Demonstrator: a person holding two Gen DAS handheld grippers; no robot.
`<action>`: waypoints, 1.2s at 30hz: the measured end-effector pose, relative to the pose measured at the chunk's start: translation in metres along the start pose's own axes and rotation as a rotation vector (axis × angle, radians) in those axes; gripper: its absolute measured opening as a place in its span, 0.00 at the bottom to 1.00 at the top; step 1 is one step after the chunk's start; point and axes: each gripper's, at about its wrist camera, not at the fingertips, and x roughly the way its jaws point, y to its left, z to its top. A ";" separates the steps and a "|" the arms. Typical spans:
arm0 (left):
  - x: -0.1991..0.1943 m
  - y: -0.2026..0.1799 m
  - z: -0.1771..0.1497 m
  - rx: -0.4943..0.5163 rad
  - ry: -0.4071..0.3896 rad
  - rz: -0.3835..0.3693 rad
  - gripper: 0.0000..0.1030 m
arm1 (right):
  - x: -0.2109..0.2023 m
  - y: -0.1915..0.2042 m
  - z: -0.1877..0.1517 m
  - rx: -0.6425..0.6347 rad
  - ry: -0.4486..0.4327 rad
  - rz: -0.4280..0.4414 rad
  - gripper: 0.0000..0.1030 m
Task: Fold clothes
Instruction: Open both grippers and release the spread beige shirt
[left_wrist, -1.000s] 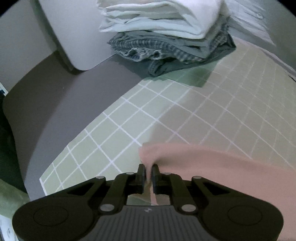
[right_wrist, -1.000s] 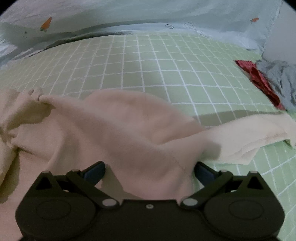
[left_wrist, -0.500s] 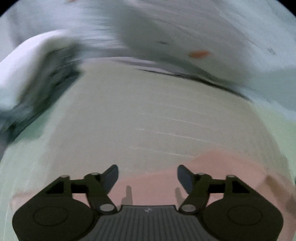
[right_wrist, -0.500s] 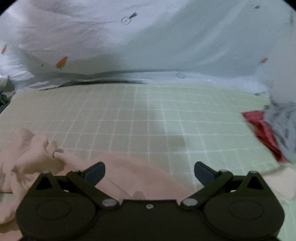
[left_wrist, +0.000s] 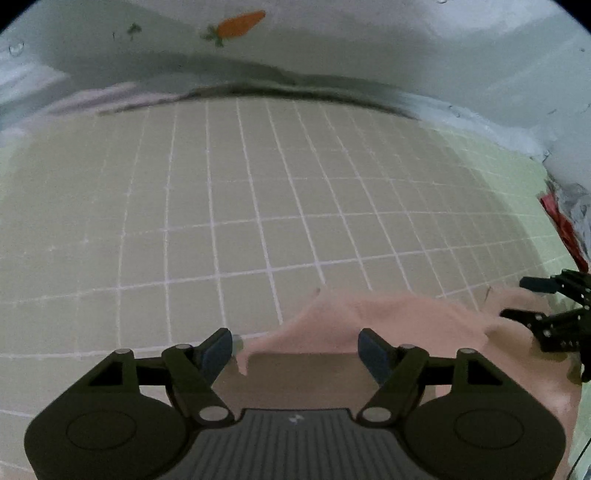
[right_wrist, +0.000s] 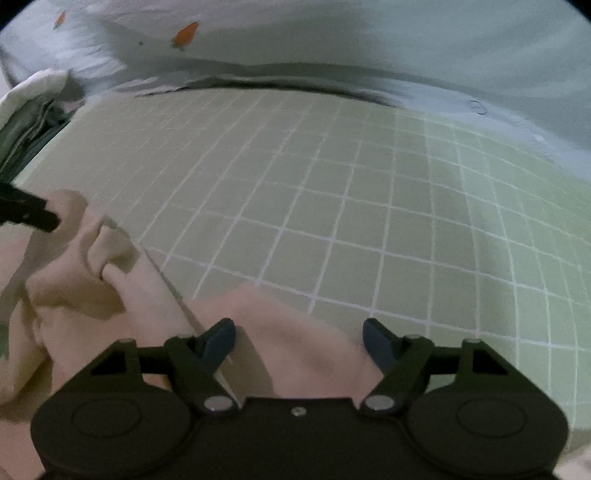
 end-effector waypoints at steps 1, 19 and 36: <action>0.004 0.001 0.001 -0.010 0.005 -0.008 0.72 | 0.000 -0.002 0.001 -0.018 0.005 0.013 0.72; -0.034 0.041 0.070 -0.019 -0.320 0.315 0.07 | 0.001 -0.063 0.116 0.089 -0.359 -0.087 0.05; -0.050 0.022 -0.046 -0.175 -0.077 0.254 0.71 | -0.014 0.015 -0.010 0.212 -0.082 -0.192 0.83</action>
